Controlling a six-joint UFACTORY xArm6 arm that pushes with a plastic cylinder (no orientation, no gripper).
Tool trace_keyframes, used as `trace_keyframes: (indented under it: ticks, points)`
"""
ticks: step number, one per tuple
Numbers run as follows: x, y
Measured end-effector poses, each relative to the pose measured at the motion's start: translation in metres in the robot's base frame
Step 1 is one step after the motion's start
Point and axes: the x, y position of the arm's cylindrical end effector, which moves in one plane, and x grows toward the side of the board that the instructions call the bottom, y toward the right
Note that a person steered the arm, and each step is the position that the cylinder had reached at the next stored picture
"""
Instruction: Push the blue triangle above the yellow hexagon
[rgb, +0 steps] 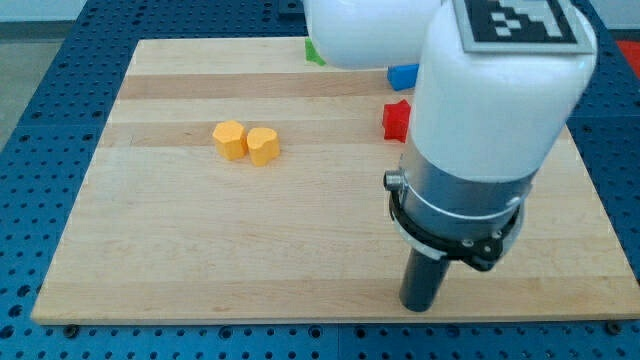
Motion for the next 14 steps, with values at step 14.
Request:
trace_keyframes:
  ticks: [14]
  points:
    - [-0.326, 0.061]
